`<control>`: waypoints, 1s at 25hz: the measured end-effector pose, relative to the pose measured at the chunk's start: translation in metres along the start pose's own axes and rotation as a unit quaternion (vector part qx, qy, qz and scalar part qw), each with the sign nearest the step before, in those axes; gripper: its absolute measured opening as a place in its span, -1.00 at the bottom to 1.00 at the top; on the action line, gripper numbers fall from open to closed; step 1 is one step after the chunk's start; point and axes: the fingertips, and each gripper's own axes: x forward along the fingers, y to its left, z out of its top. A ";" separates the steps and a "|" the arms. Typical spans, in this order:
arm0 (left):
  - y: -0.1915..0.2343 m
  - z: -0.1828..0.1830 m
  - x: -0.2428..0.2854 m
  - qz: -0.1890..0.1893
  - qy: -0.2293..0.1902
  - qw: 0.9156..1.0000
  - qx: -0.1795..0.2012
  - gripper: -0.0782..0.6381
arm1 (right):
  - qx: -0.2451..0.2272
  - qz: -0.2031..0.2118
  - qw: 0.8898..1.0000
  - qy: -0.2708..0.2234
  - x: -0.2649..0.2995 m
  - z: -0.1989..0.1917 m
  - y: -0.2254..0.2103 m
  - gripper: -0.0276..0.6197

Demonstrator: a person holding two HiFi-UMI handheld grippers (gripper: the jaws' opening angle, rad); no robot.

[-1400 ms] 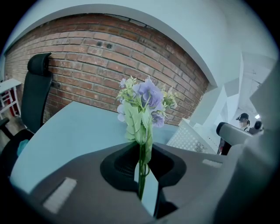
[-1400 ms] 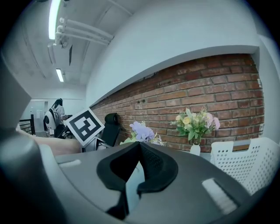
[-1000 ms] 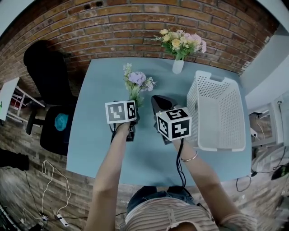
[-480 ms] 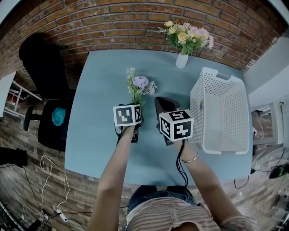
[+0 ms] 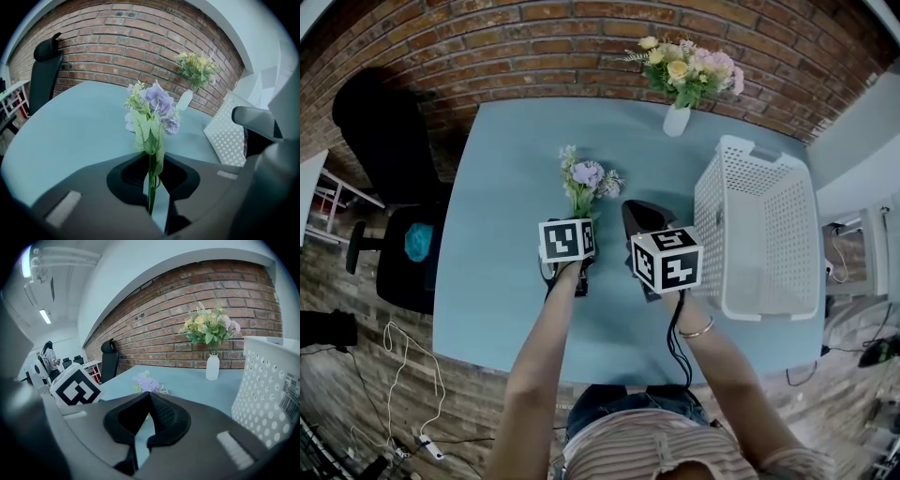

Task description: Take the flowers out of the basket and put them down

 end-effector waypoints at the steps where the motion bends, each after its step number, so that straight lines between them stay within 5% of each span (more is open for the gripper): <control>1: 0.001 -0.001 0.001 0.001 0.000 1.000 0.001 -0.58 | -0.001 0.000 1.000 0.000 0.000 0.000 0.000 -0.90; 17: 0.007 -0.010 0.008 0.005 0.001 1.000 0.010 -0.49 | -0.002 -0.004 1.000 0.006 0.003 -0.006 0.002 -0.90; 25: 0.005 -0.005 0.003 0.005 -0.013 0.999 0.029 -0.27 | -0.005 -0.004 1.000 0.001 0.000 -0.004 0.004 -0.90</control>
